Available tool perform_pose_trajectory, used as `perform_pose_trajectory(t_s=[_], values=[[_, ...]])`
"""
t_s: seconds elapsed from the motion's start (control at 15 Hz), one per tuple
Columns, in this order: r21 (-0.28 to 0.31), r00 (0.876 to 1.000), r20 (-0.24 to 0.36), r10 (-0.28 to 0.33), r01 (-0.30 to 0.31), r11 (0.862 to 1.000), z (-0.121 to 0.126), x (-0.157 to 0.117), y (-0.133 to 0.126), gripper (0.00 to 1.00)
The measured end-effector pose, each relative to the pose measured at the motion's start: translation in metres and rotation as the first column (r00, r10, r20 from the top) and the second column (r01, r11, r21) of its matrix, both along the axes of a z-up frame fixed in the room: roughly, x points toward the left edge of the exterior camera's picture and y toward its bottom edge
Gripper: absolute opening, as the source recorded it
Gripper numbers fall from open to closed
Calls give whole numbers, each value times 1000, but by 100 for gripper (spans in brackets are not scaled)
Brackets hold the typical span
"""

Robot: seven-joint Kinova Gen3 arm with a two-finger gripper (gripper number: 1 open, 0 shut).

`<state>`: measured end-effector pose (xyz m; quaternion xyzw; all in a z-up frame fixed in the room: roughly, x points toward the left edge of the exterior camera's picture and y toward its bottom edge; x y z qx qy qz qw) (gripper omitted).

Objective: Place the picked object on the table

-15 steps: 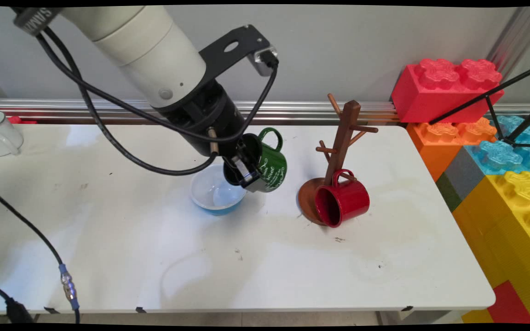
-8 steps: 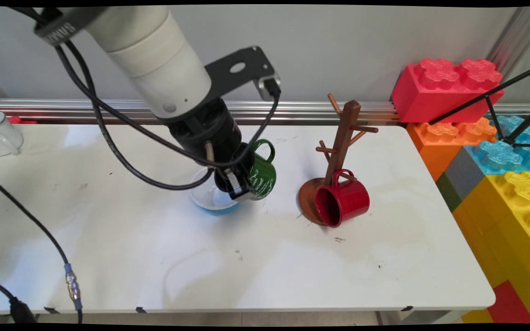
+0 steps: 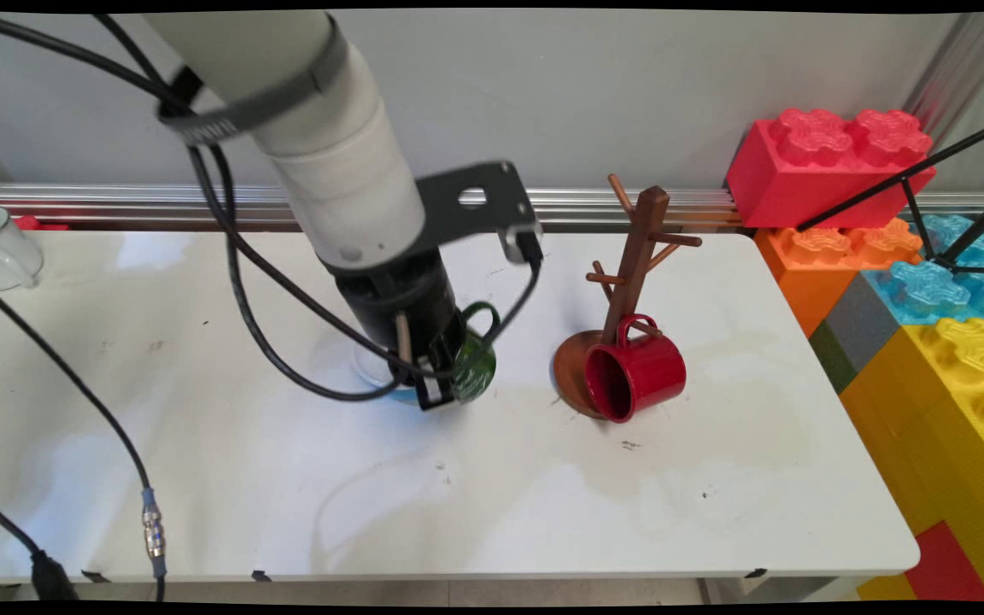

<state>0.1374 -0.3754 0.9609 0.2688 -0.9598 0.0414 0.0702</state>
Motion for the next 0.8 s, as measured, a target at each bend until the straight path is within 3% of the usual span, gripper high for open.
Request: perform_pose_trajectory(t_s=[0.8], values=[[114, 992, 120, -50, 36, 993, -59, -29, -4, 0]])
